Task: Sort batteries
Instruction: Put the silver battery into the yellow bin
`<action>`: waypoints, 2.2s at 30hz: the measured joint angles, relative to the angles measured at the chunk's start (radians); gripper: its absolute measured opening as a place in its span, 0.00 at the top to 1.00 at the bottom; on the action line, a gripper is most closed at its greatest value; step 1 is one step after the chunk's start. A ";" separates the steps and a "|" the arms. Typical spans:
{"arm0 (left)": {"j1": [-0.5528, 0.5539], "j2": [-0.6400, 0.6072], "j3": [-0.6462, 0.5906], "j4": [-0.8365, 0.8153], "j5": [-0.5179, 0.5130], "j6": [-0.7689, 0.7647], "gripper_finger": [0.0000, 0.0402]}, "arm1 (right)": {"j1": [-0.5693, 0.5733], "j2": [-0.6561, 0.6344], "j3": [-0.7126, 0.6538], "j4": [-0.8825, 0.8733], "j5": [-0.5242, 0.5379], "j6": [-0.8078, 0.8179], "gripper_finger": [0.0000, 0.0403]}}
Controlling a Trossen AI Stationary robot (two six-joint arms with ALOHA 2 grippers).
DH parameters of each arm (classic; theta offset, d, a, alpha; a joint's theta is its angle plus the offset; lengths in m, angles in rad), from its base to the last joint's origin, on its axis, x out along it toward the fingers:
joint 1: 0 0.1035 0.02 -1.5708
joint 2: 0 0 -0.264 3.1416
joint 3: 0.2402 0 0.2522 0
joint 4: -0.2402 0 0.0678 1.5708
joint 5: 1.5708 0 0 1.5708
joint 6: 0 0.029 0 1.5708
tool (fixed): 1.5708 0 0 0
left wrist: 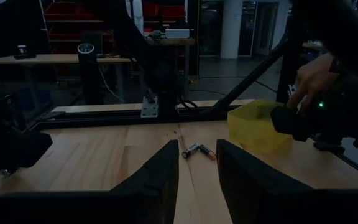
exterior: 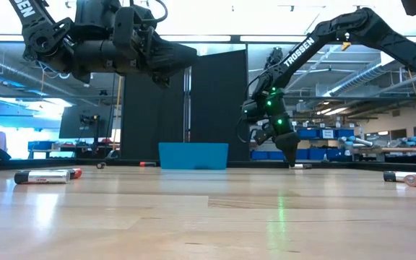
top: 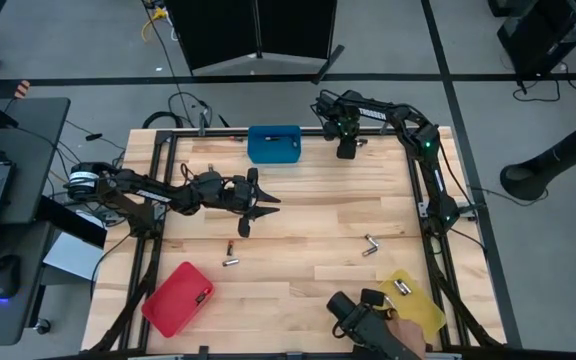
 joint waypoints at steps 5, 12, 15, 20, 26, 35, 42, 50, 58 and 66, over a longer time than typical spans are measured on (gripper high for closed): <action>0.000 0.000 0.000 0.000 0.000 0.000 0.71 | 0.000 0.000 0.000 0.000 -0.003 0.003 0.67; 0.000 0.000 0.000 0.000 0.000 0.000 0.71 | 0.003 0.006 0.000 0.005 0.006 0.011 0.67; 0.000 0.000 0.000 0.000 0.000 0.000 0.71 | 0.008 0.029 0.002 -0.006 0.077 0.010 0.68; 0.000 0.000 0.000 -0.001 0.000 0.000 0.71 | 0.020 0.044 0.002 -0.014 0.145 -0.008 0.72; 0.000 0.000 0.000 0.002 0.000 0.000 0.71 | 0.020 0.044 0.001 -0.014 0.153 -0.043 0.84; 0.000 0.000 0.000 0.001 0.000 0.000 0.71 | 0.017 0.044 0.000 -0.011 0.174 -0.060 0.87; 0.000 0.000 0.000 0.001 0.000 0.000 0.71 | 0.018 0.041 -0.001 -0.023 0.170 -0.061 0.87; 0.000 0.000 0.000 0.001 0.000 0.000 0.71 | 0.027 -0.016 -0.002 -0.023 0.161 -0.067 0.87; 0.000 0.000 0.000 0.001 0.000 0.000 0.71 | 0.065 -0.146 -0.002 0.025 0.049 -0.056 0.87; 0.000 0.000 0.000 0.001 0.000 0.000 0.71 | 0.120 -0.316 -0.001 0.108 -0.233 0.126 0.87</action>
